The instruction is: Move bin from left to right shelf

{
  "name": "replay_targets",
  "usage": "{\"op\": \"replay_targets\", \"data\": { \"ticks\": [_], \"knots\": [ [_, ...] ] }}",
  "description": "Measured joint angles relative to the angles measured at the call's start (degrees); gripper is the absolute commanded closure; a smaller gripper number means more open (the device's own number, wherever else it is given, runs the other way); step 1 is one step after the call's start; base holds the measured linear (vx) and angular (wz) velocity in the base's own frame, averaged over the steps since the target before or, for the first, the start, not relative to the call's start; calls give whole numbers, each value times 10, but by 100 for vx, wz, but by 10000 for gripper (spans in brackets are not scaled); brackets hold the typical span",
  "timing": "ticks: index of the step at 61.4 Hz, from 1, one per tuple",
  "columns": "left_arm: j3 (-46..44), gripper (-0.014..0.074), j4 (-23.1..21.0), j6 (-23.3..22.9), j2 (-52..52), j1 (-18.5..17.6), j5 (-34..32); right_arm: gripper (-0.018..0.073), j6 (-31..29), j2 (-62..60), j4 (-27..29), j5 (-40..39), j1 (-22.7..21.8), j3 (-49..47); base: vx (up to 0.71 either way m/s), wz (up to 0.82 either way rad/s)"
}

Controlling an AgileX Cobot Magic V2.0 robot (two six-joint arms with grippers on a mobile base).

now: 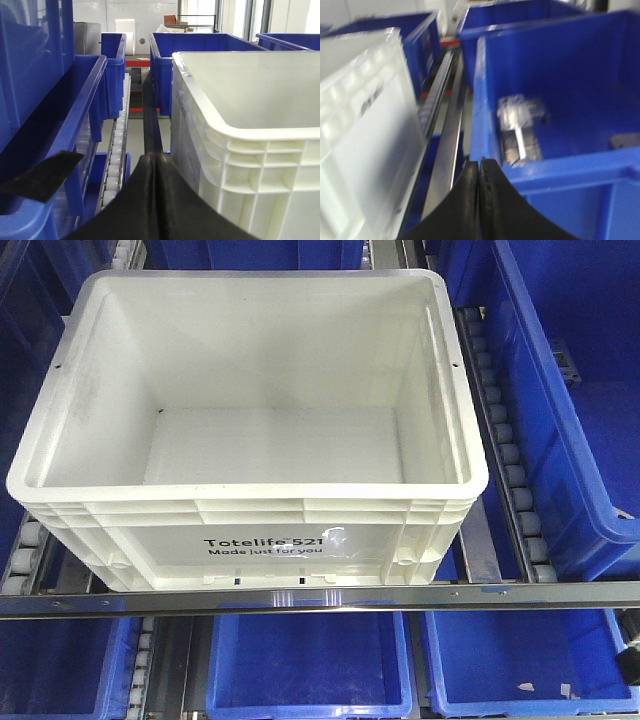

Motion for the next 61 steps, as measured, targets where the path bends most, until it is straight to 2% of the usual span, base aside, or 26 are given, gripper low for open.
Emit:
{"op": "replay_targets", "data": {
  "ticks": [9, 25, 40, 61],
  "knots": [
    [0, 605, 0, 0, 0, 0, 0, 567, 0, 0, 1, -23, -26, 0, 0, 0],
    [0, 605, 0, 0, 0, 0, 0, 567, 0, 0, 1, -24, -26, 0, 0, 0],
    [0, 605, 0, 0, 0, 0, 0, 567, -2, 0, -54, -24, -24, 0, 0, 0],
    [0, 605, 0, 0, 0, 0, 0, 567, -21, 0, -55, -24, -20, 0, 0, 0]
  ]
}}
